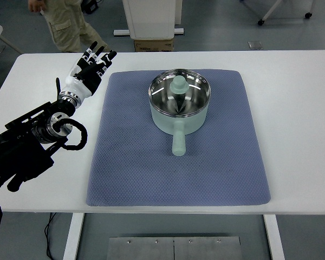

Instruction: Rotate green pot handle

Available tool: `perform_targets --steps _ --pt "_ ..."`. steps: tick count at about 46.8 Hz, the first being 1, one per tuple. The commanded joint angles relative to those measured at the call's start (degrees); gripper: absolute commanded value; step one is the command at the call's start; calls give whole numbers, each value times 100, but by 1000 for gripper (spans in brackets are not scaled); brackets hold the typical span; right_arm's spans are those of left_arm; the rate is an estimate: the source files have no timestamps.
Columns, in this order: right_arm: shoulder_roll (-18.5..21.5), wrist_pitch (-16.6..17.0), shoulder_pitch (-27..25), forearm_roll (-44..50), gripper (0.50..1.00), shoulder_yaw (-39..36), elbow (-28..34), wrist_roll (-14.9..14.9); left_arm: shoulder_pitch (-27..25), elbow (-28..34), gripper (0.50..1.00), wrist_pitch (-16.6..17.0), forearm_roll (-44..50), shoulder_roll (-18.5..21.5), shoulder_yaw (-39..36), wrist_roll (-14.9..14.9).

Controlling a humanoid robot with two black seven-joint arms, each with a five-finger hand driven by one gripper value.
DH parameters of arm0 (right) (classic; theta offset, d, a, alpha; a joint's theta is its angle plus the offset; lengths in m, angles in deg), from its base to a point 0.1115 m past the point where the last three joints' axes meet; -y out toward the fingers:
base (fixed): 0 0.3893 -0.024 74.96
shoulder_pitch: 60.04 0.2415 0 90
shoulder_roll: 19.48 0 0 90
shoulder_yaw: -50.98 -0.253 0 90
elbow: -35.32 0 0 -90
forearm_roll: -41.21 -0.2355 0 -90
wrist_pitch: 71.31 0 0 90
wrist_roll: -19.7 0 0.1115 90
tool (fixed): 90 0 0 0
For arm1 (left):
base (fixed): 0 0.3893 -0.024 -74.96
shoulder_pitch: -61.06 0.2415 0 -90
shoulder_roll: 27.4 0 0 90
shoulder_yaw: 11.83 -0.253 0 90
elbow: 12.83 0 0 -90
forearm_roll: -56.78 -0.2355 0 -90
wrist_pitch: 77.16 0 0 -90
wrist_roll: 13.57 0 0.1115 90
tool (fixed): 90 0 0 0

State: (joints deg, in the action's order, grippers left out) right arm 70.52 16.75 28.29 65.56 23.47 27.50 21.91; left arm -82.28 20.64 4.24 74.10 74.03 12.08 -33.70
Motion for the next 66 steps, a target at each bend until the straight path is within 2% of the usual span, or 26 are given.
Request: perform_targets --steps 1,66 --pt "0 1 0 -1 1000 0 0 0 0 2 1000 -2 -1 -1 -1 0" --pt "0 1 0 -1 1000 0 0 0 17 -25 1000 42 -18 78 -36 0"
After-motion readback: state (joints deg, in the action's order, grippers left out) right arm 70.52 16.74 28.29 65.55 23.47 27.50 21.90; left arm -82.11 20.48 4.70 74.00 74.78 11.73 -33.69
